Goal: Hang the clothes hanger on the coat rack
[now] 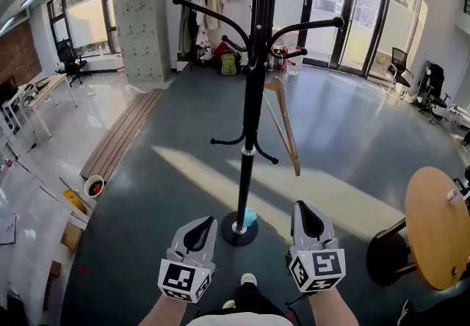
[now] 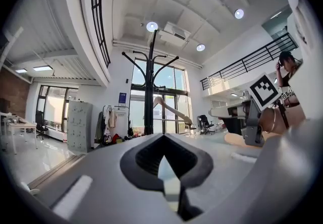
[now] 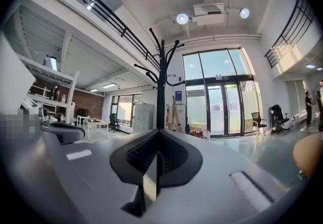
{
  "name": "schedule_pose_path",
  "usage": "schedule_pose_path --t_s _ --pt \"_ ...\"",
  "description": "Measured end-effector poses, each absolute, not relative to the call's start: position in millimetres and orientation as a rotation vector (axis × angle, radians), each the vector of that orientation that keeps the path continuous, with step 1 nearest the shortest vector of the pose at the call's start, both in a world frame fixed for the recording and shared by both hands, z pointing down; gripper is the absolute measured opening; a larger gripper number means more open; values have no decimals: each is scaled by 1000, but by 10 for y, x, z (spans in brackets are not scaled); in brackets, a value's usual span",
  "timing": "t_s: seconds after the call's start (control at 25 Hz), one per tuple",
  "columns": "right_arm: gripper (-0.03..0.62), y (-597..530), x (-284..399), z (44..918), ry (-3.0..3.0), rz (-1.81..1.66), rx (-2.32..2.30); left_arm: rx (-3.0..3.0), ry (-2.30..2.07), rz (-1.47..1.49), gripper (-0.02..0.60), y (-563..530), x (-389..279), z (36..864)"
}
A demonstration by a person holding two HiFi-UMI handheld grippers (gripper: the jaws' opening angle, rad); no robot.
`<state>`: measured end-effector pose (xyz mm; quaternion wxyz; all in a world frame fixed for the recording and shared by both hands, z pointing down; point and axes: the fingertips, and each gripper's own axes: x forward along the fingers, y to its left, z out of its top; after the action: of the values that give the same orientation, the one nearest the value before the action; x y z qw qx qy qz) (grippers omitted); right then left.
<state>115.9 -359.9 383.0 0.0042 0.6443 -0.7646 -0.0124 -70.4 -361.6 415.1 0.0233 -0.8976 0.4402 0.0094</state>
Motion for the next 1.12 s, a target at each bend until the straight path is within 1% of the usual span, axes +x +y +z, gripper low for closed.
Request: schedule_pose_path --t_s 0.32,0.8,1.12 --pt "26 -3090 1377 4177 -2314 174 2072 -2765 1340 47 0 -3195 -514 4115" --pt "26 -1760 1446 4614 -2324 255 1927 -2763 1436 9 0 -1843 -305 4326" --pt "26 -931 1448 4738 -2343 219 1886 -2737 1485 -14 0 -924 -302 4403"
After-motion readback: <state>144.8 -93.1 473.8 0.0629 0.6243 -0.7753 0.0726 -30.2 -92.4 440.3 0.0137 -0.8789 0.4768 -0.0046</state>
